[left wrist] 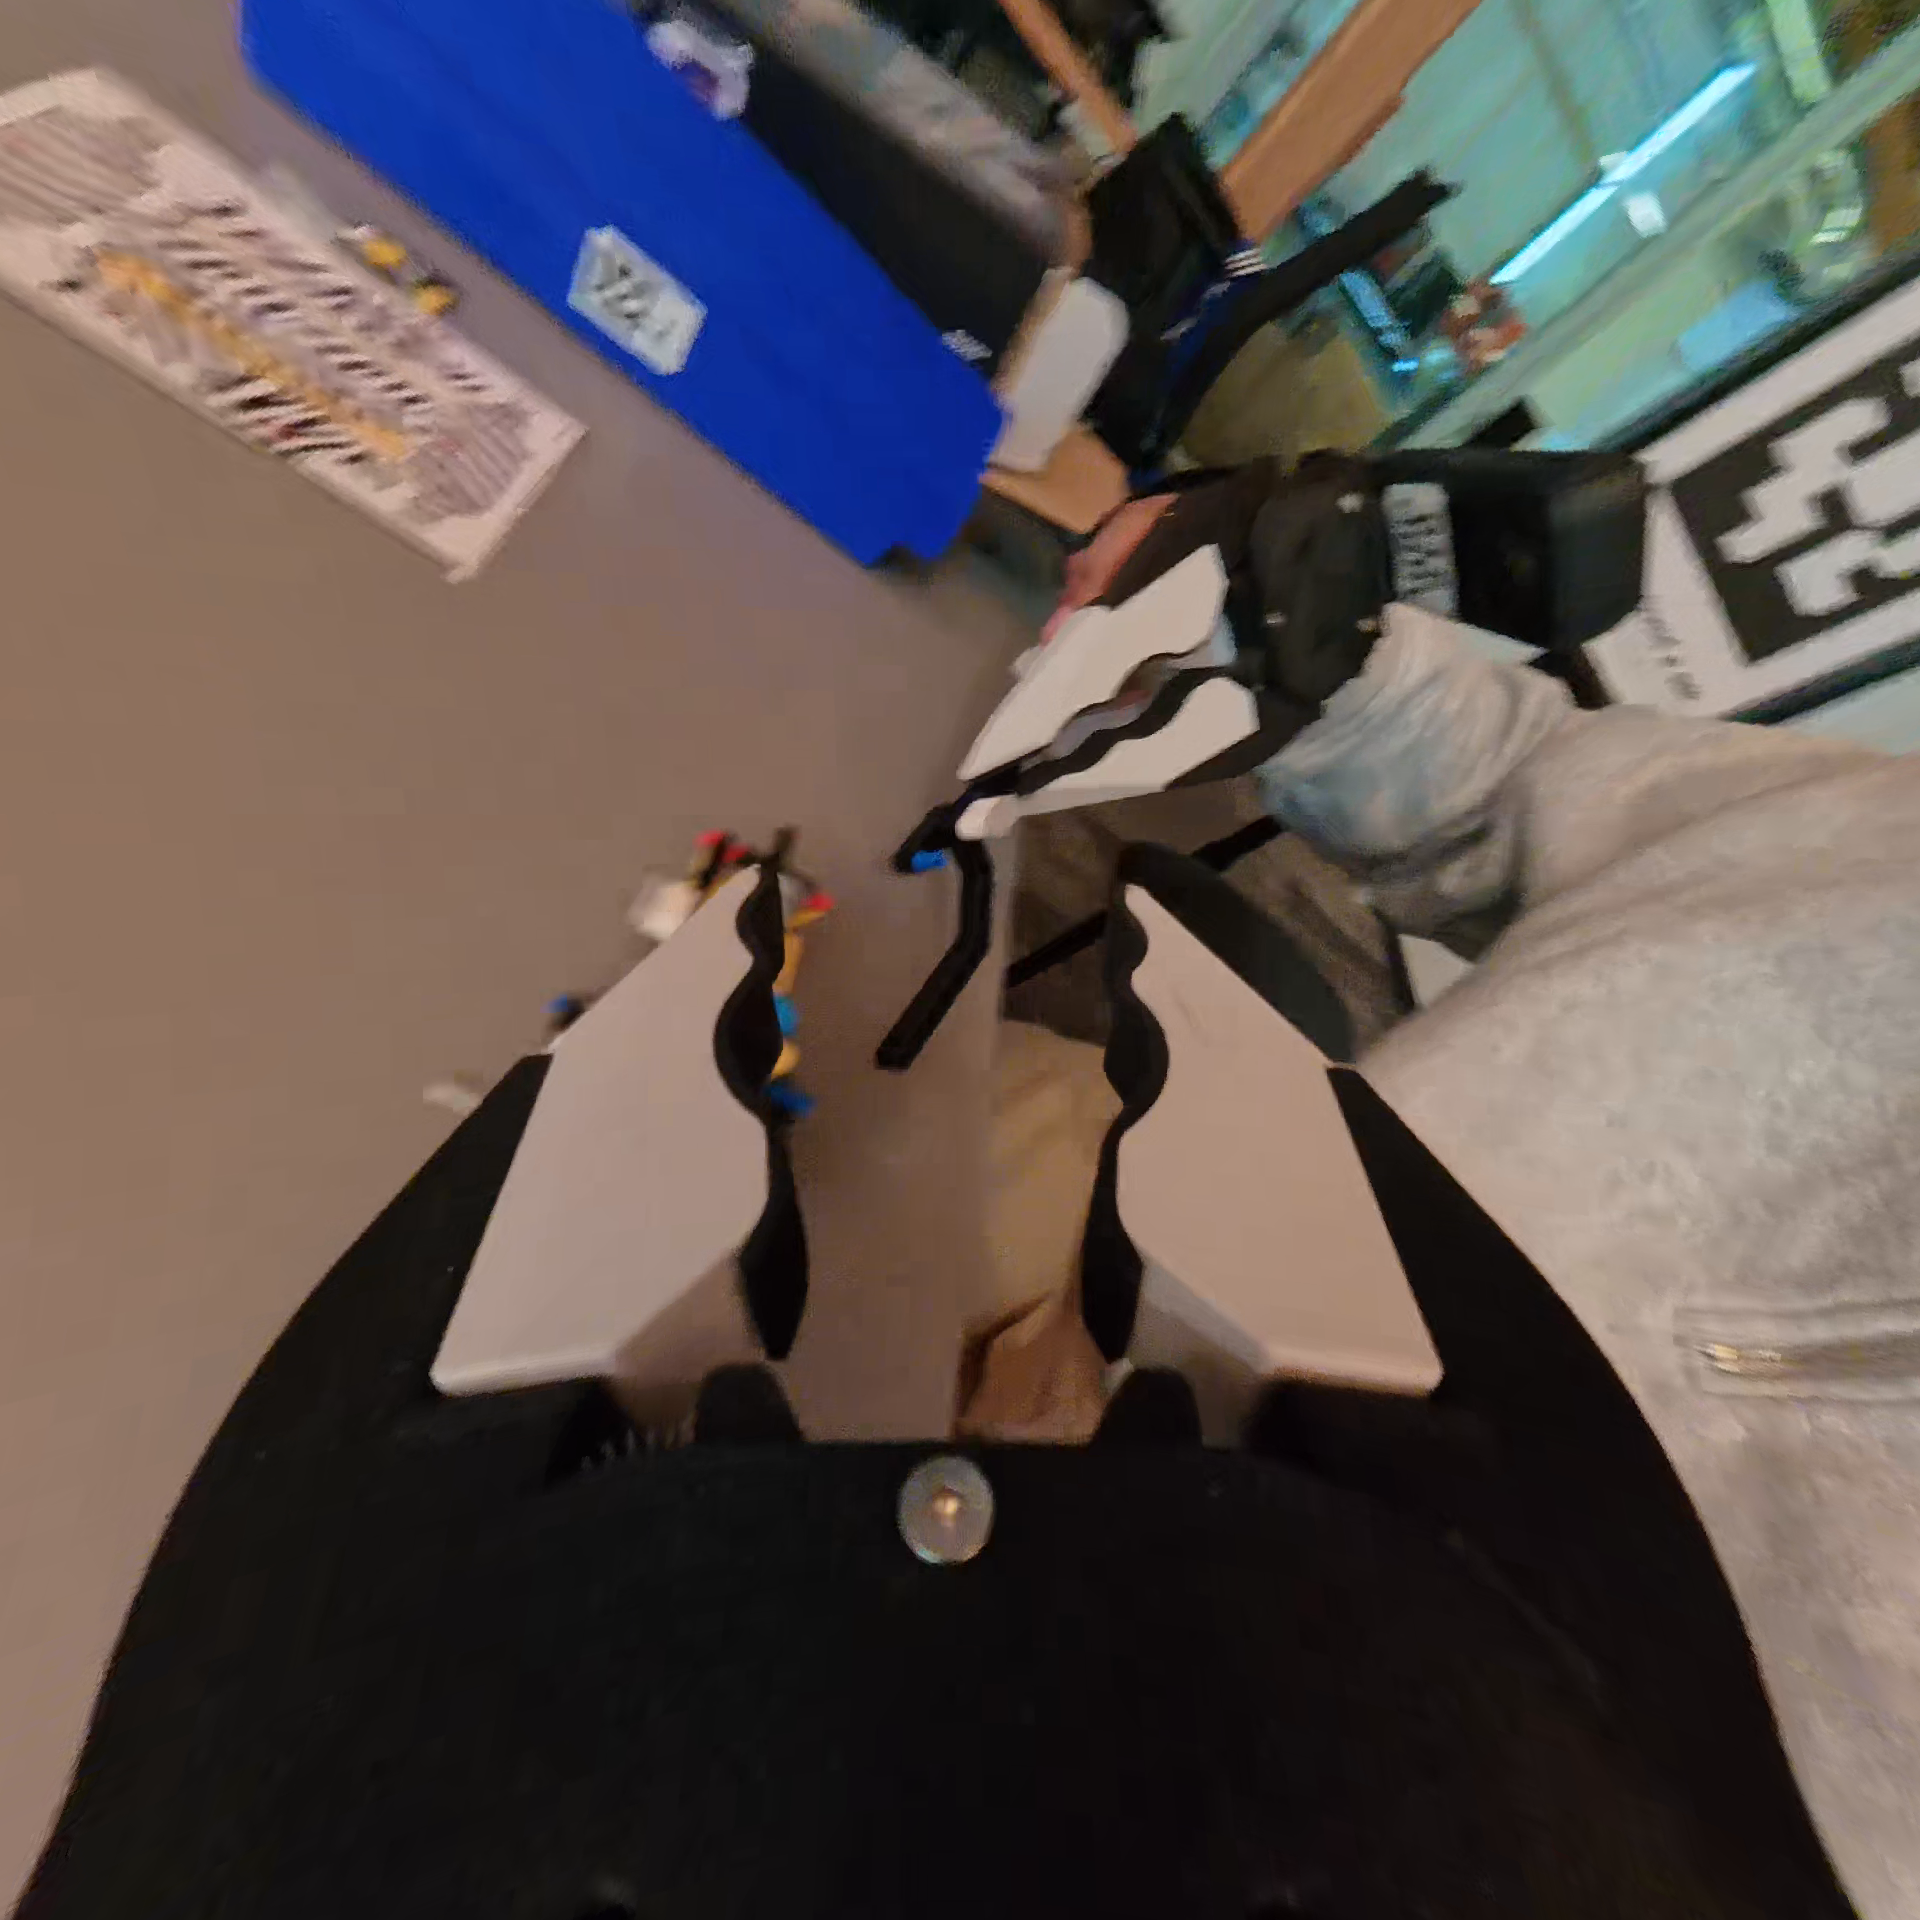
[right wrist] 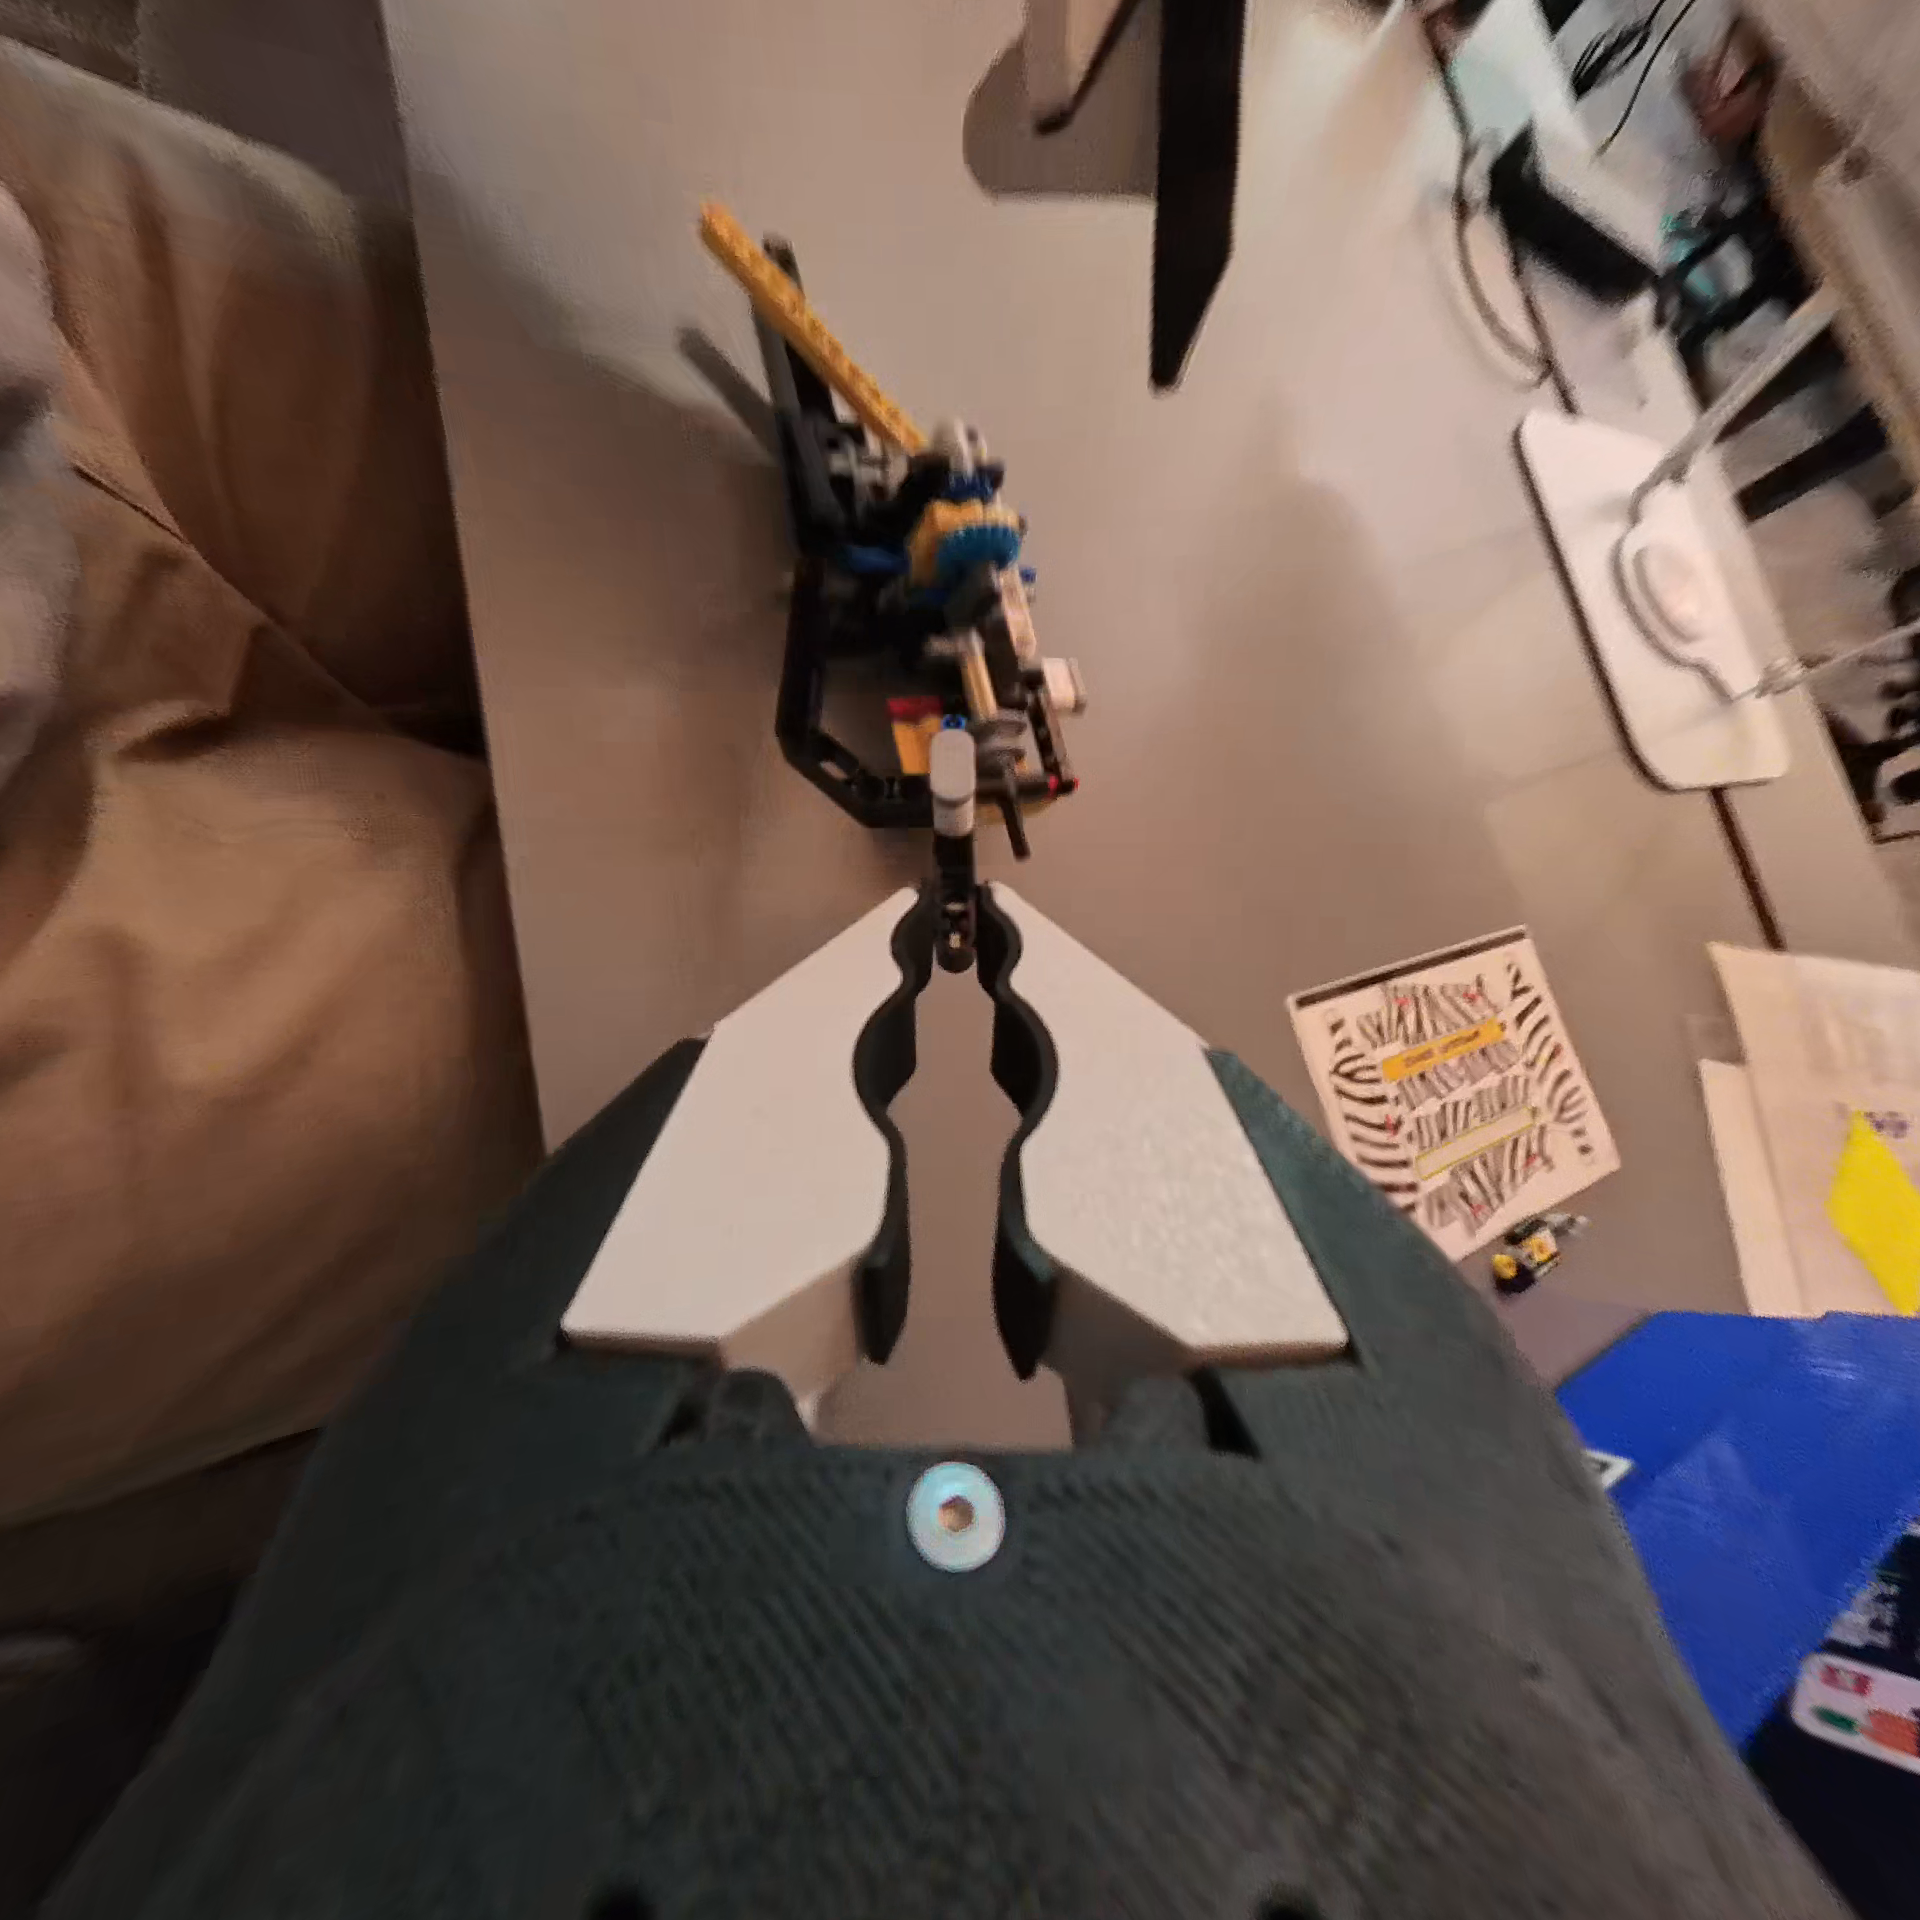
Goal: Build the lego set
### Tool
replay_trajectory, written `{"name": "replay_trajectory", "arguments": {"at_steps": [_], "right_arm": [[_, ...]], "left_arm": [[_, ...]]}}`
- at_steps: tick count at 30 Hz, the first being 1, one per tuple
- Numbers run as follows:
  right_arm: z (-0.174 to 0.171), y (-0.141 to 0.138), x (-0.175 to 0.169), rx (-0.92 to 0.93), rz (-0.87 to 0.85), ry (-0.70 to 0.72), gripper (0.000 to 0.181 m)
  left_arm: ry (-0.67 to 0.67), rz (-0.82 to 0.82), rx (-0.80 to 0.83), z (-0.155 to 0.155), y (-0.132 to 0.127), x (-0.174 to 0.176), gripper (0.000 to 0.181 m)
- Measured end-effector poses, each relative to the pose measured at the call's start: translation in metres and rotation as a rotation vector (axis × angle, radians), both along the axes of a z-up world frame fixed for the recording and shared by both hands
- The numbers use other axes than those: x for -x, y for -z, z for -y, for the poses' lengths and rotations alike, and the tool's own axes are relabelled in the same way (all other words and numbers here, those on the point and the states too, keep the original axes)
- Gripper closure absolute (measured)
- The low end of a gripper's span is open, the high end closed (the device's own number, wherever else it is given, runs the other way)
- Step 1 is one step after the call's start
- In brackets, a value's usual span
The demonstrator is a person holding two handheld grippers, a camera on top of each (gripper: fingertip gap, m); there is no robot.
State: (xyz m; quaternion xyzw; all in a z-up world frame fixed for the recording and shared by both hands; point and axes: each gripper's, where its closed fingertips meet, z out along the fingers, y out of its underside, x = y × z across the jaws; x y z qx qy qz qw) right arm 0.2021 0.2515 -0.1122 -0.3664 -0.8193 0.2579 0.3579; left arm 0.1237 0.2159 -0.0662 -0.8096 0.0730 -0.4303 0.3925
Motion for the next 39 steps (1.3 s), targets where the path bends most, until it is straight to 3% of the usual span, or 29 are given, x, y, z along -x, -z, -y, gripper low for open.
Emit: {"name": "replay_trajectory", "arguments": {"at_steps": [2, 5, 8, 10, 12, 14, 16, 17, 20, 25, 28, 31, 36, 39], "right_arm": [[0.012, -0.020, 0.000, -0.018, -0.077, -0.018, 0.175], [0.028, -0.051, 0.003, -0.046, -0.192, -0.036, 0.175], [0.040, -0.066, 0.003, -0.045, -0.234, -0.051, 0.176], [0.040, -0.065, 0.003, -0.056, -0.216, -0.043, 0.175], [0.040, -0.067, 0.002, -0.035, -0.221, -0.041, 0.175], [0.044, -0.065, 0.000, 0.075, -0.159, -0.044, 0.171], [0.047, -0.060, -0.003, 0.228, -0.039, -0.034, 0.145], [0.048, -0.057, -0.005, 0.297, 0.028, -0.033, 0.143], [0.048, -0.054, -0.008, 0.418, 0.150, -0.044, 0.154], [0.054, -0.043, -0.008, 0.423, 0.276, -0.085, 0.159], [0.059, -0.037, -0.006, 0.449, 0.332, -0.087, 0.173], [0.057, -0.033, -0.004, 0.439, 0.342, -0.061, 0.174], [0.038, -0.017, -0.004, 0.262, 0.303, -0.006, 0.175], [0.037, -0.003, -0.004, 0.192, 0.330, -0.009, 0.175]], "left_arm": [[0.092, 0.086, -0.020, 0.010, -0.013, -0.028, 0.121], [0.222, 0.138, 0.028, 0.021, -0.007, -0.067, 0.122], [0.327, 0.082, 0.031, 0.031, 0.006, -0.089, 0.151], [0.351, 0.102, -0.009, 0.034, 0.000, -0.096, 0.173], [0.338, 0.121, -0.019, 0.033, -0.004, -0.095, 0.174], [0.329, 0.073, -0.036, 0.032, 0.001, -0.092, 0.177], [0.326, -0.008, -0.070, 0.032, 0.006, -0.090, 0.177], [0.330, -0.039, -0.074, 0.033, 0.008, -0.090, 0.177], [0.322, -0.087, -0.070, 0.032, 0.014, -0.088, 0.177], [0.354, -0.133, -0.076, 0.036, 0.021, -0.090, 0.177], [0.370, -0.214, -0.083, 0.038, 0.029, -0.090, 0.177], [0.371, -0.286, -0.057, 0.040, 0.036, -0.083, 0.170], [0.177, -0.611, -0.011, 0.027, 0.061, -0.002, 0.114], [0.125, -0.537, 0.041, 0.024, 0.075, 0.021, 0.108]]}}
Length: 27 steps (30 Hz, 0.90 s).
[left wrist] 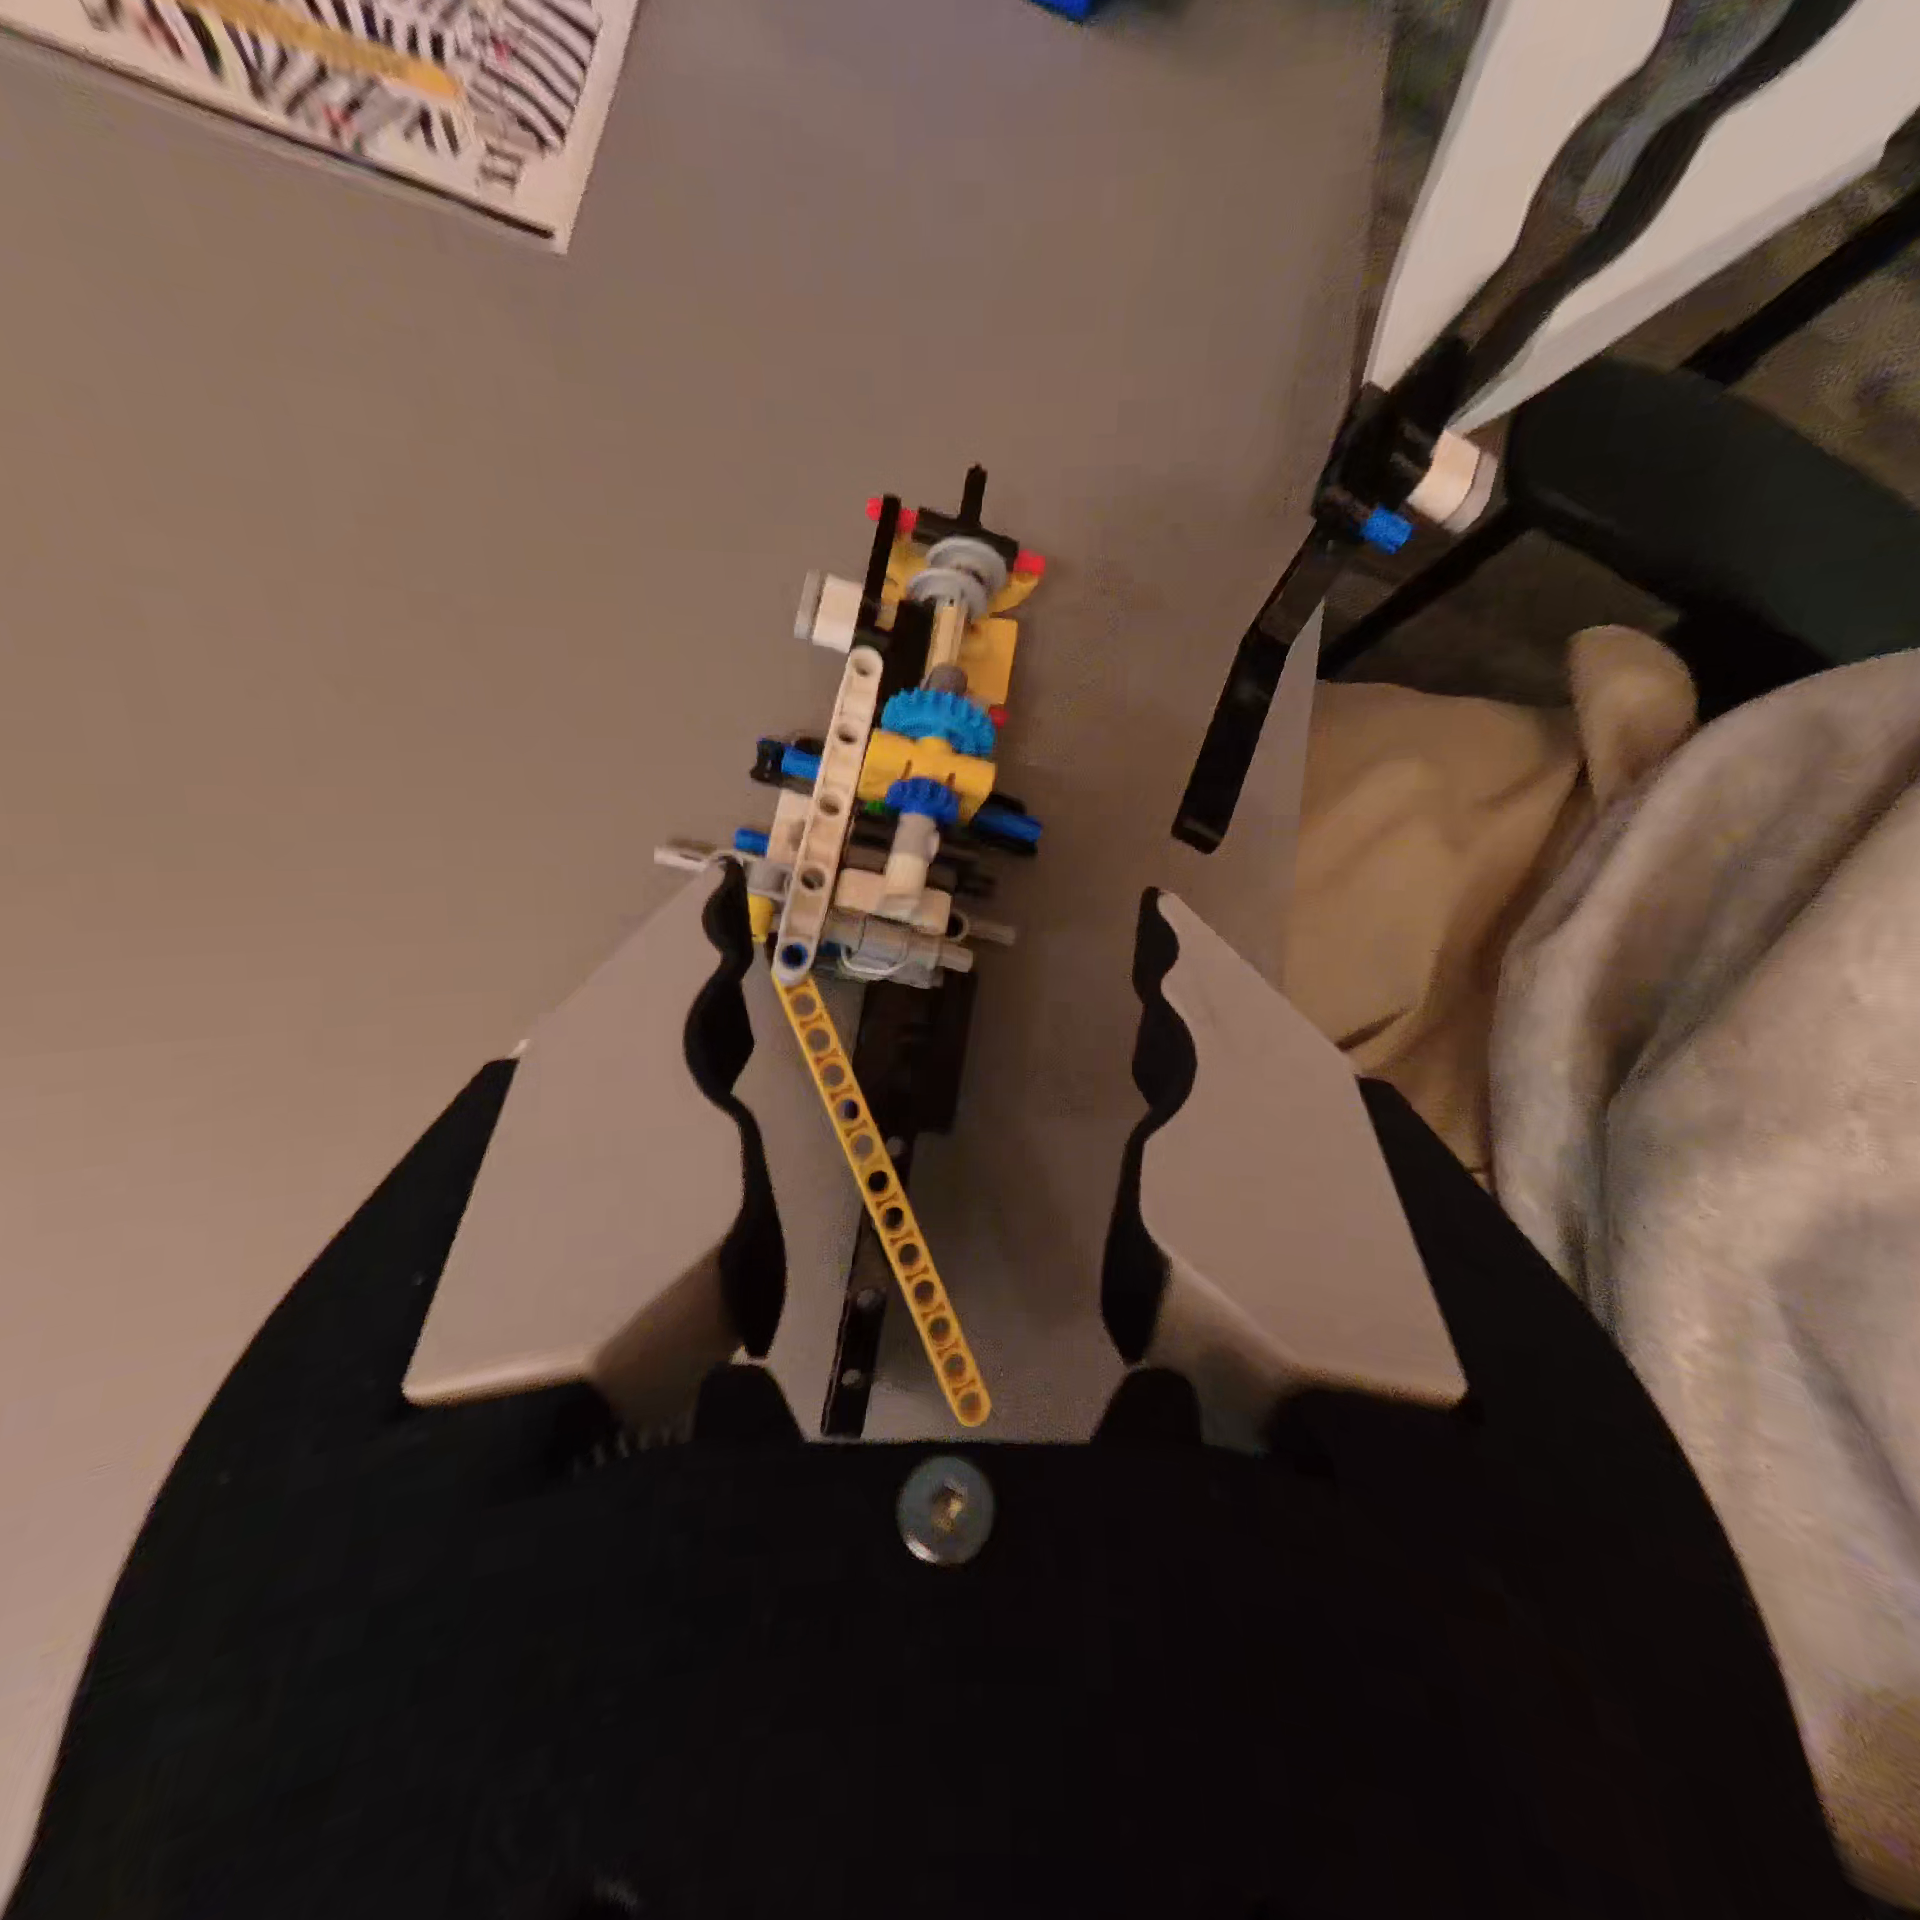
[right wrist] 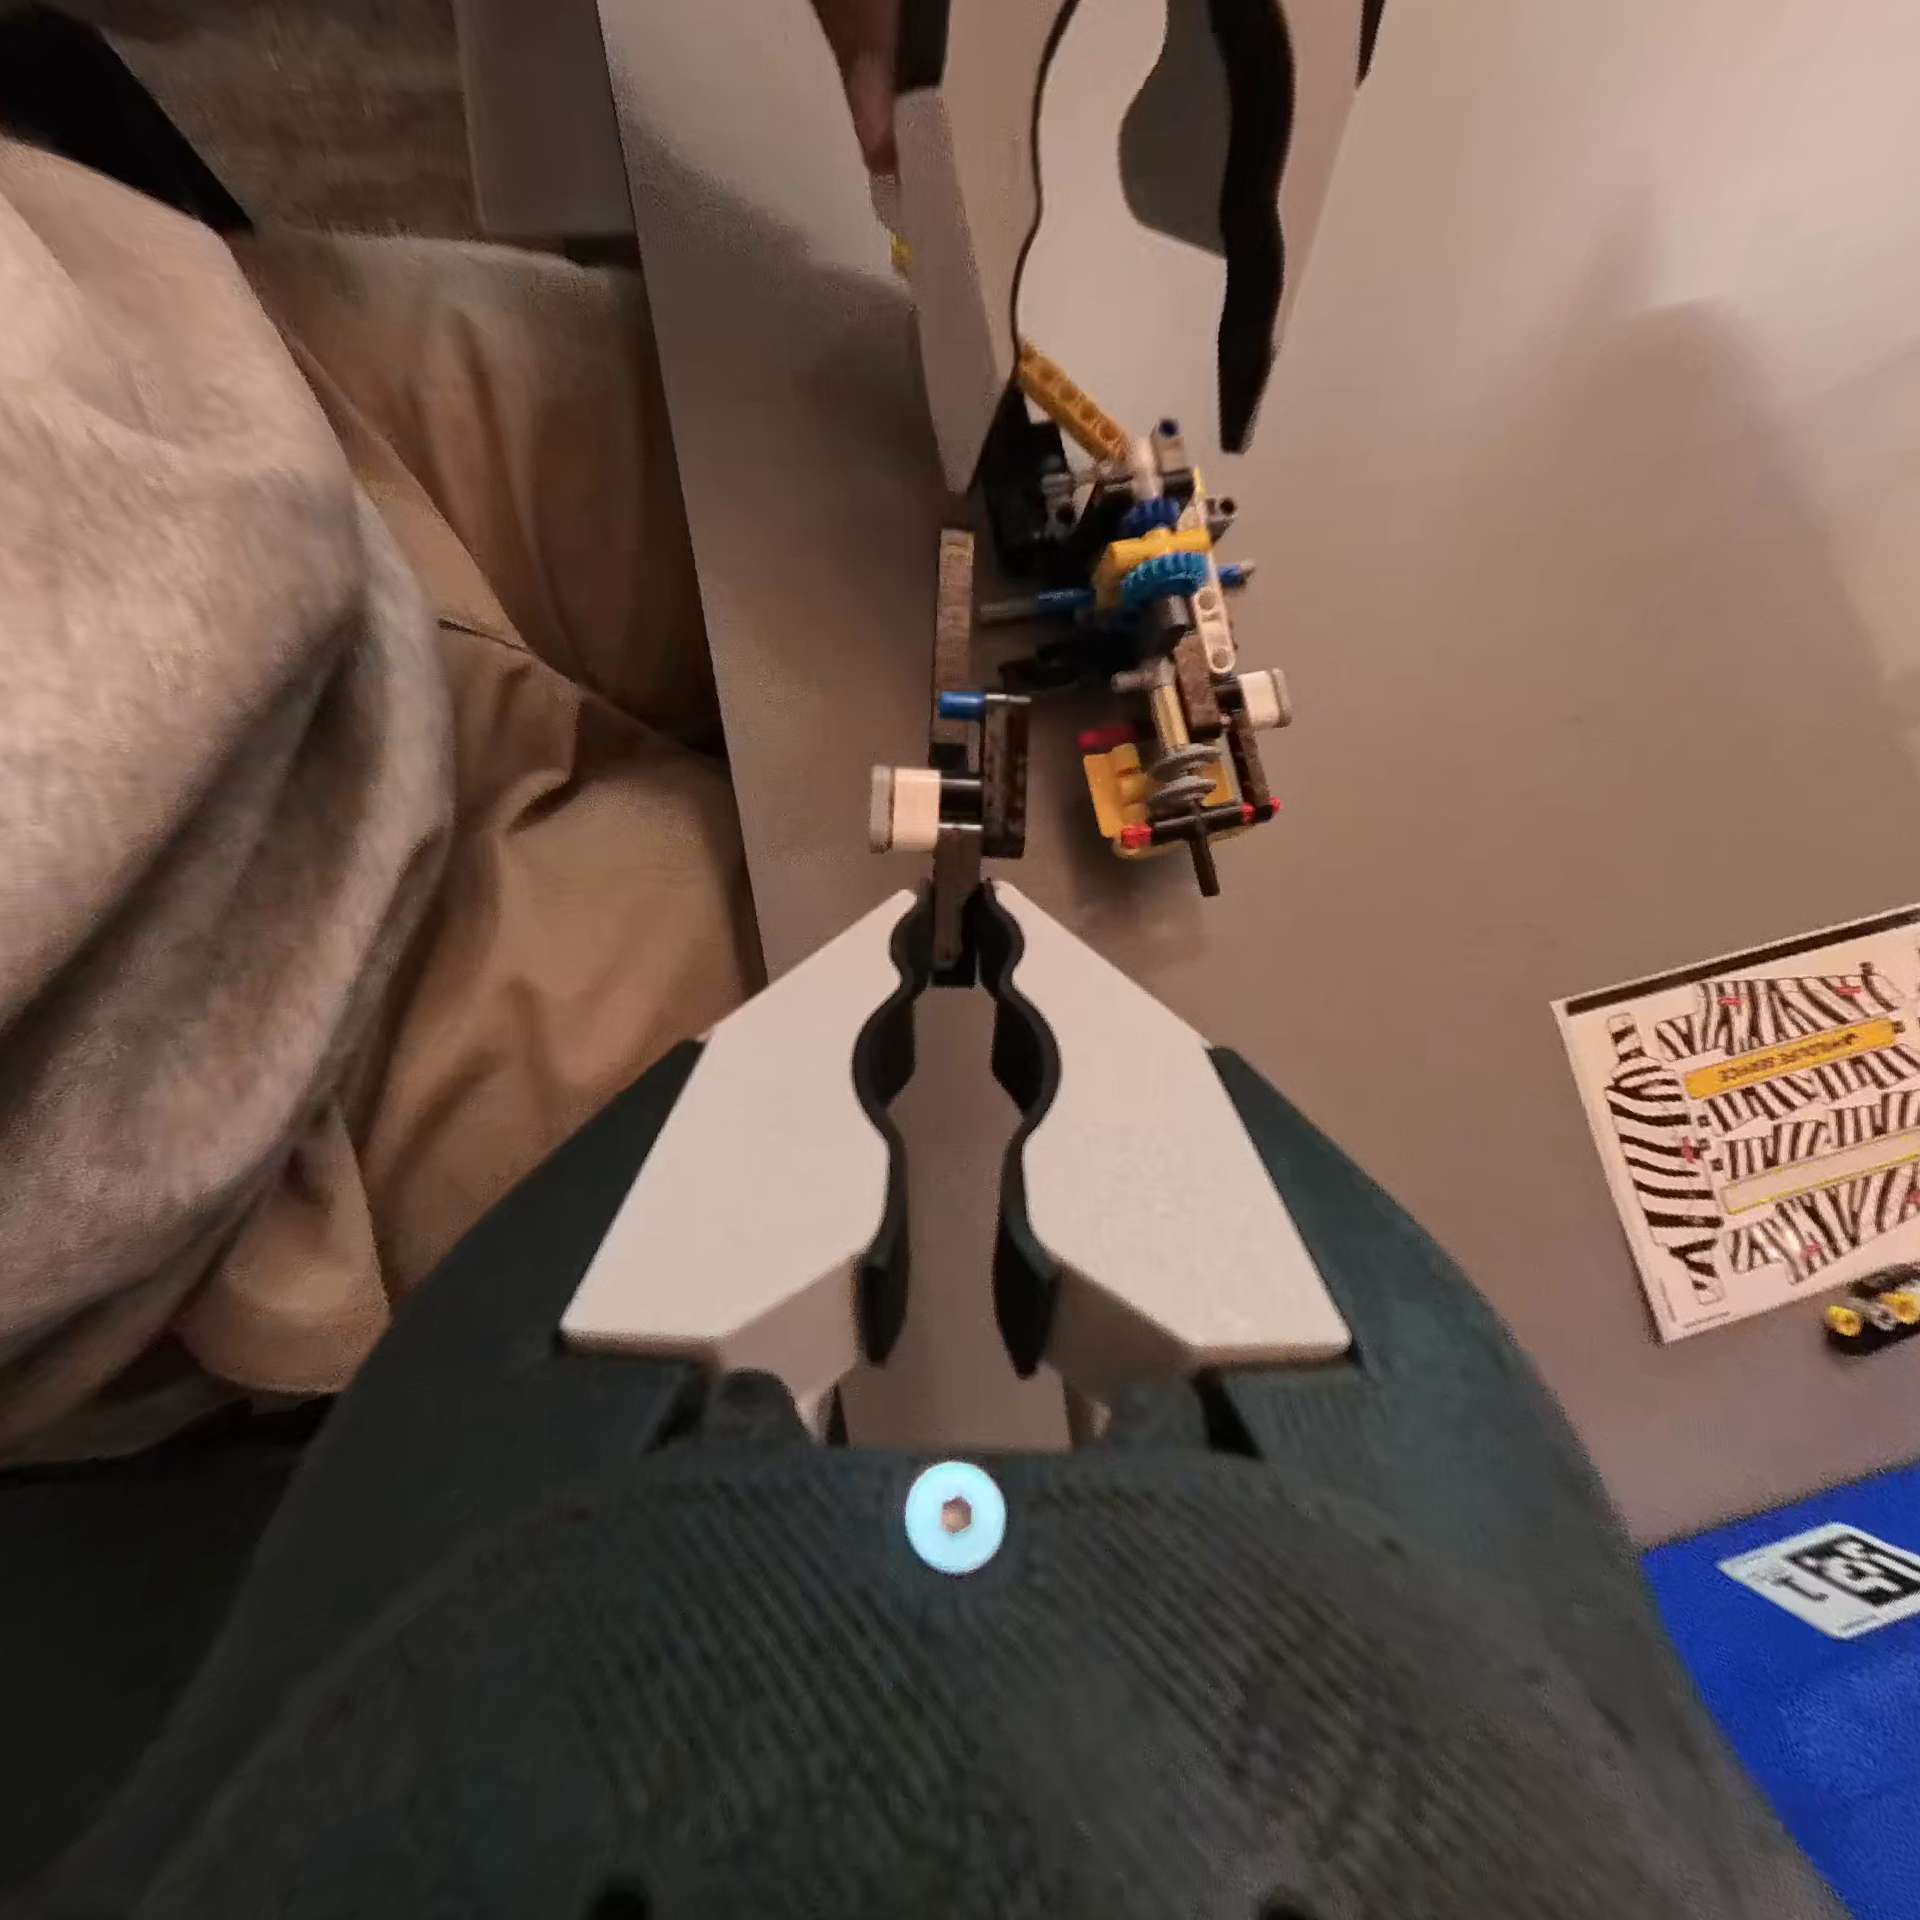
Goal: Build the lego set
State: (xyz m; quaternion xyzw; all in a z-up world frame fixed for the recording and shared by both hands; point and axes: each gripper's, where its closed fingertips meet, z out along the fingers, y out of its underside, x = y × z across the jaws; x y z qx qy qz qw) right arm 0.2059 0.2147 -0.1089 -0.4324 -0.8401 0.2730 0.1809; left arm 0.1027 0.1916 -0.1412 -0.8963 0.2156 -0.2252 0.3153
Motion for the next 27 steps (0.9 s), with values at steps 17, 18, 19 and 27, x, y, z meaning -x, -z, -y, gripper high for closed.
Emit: {"name": "replay_trajectory", "arguments": {"at_steps": [17, 18, 19, 27], "right_arm": [[0.004, 0.045, 0.017, -0.191, 0.085, -0.099, 0.175], [0.003, 0.046, 0.018, -0.196, 0.081, -0.099, 0.175], [0.003, 0.046, 0.019, -0.197, 0.074, -0.097, 0.175], [0.009, 0.043, 0.036, -0.137, 0.020, -0.077, 0.175]], "left_arm": [[0.000, 0.010, 0.081, -0.001, 0.041, 0.007, 0.128], [-0.005, 0.033, 0.085, -0.001, 0.040, 0.007, 0.128], [-0.009, 0.059, 0.088, -0.001, 0.040, 0.006, 0.128], [-0.055, 0.261, 0.103, -0.005, 0.031, 0.005, 0.130]]}}
